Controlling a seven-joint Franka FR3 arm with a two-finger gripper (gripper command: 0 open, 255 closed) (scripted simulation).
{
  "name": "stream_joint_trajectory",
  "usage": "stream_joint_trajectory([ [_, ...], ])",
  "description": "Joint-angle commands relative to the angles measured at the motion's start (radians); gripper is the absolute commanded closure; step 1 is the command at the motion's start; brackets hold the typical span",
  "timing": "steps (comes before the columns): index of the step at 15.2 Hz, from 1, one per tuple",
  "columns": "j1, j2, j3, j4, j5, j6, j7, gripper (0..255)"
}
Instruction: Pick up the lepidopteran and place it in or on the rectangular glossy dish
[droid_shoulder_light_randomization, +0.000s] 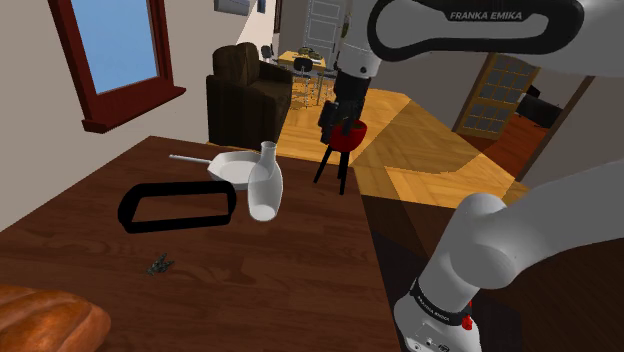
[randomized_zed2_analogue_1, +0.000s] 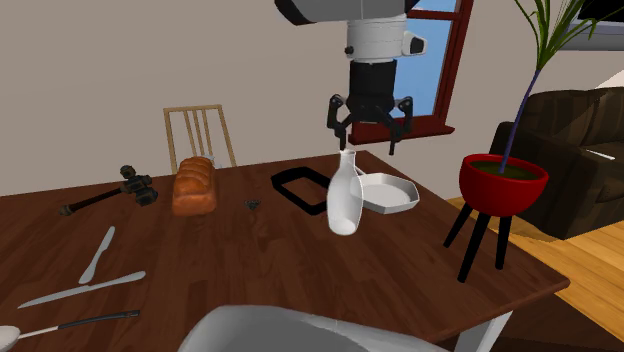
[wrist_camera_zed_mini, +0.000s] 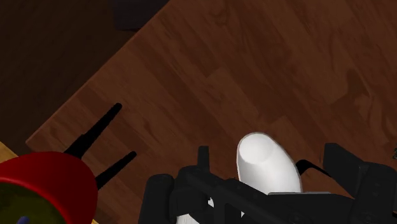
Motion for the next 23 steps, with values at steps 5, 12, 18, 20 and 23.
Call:
stream_joint_trajectory([
  [5, 0.047, 0.139, 0.056, -0.01, 0.059, 0.132, 0.057, 0],
  [12, 0.097, 0.338, 0.12, 0.038, 0.114, 0.27, 0.113, 0],
  [18, 0.135, 0.526, 0.171, 0.121, 0.141, 0.367, 0.159, 0],
  [20, 0.148, 0.591, 0.186, 0.157, 0.146, 0.394, 0.174, 0],
  [23, 0.168, 0.689, 0.207, 0.219, 0.147, 0.429, 0.198, 0],
])
